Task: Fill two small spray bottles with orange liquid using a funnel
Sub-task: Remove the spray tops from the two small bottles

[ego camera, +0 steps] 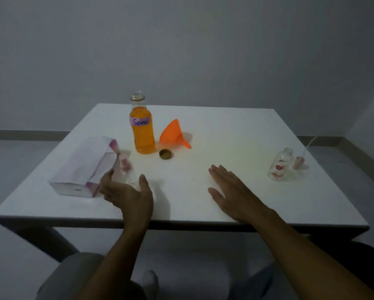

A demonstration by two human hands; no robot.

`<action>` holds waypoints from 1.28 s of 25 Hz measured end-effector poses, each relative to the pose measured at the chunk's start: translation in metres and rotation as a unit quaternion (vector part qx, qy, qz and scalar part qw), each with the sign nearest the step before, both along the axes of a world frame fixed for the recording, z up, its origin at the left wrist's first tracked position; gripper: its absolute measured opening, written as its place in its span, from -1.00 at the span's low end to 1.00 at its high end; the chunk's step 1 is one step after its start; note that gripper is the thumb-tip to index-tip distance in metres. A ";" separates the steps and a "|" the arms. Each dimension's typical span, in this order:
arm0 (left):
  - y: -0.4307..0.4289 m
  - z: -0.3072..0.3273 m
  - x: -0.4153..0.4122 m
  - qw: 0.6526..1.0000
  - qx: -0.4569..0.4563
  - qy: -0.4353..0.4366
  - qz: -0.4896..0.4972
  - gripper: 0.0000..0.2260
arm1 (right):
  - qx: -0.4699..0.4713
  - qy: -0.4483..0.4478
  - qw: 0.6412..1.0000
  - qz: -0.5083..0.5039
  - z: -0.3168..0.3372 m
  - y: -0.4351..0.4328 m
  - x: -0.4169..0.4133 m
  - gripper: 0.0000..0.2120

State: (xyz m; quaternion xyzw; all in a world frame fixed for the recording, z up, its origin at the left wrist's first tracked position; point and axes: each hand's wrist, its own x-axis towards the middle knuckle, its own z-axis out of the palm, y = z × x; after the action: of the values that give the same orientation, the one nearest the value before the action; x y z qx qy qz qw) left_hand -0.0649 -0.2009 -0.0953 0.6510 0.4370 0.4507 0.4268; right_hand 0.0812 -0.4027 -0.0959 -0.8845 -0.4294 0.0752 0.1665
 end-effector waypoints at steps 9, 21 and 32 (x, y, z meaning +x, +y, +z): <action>0.028 0.001 0.031 0.958 0.058 0.088 -0.268 -0.63 | 0.055 -0.020 0.997 -0.042 -0.013 0.009 0.007 -0.48; 0.025 0.014 0.078 0.859 0.186 0.129 -0.459 -0.56 | 0.311 0.205 0.924 -0.086 0.031 0.039 0.017 -0.70; 0.012 0.024 0.074 0.811 0.098 0.126 -0.563 -0.71 | 0.323 0.221 0.920 -0.003 0.038 0.011 0.031 -0.62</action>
State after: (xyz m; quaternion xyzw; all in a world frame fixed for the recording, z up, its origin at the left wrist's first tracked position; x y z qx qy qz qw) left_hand 0.0093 -0.1890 -0.0709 0.8725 -0.0029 0.0859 0.4810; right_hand 0.1124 -0.3913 -0.0575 -0.7450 -0.3794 0.1258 0.5341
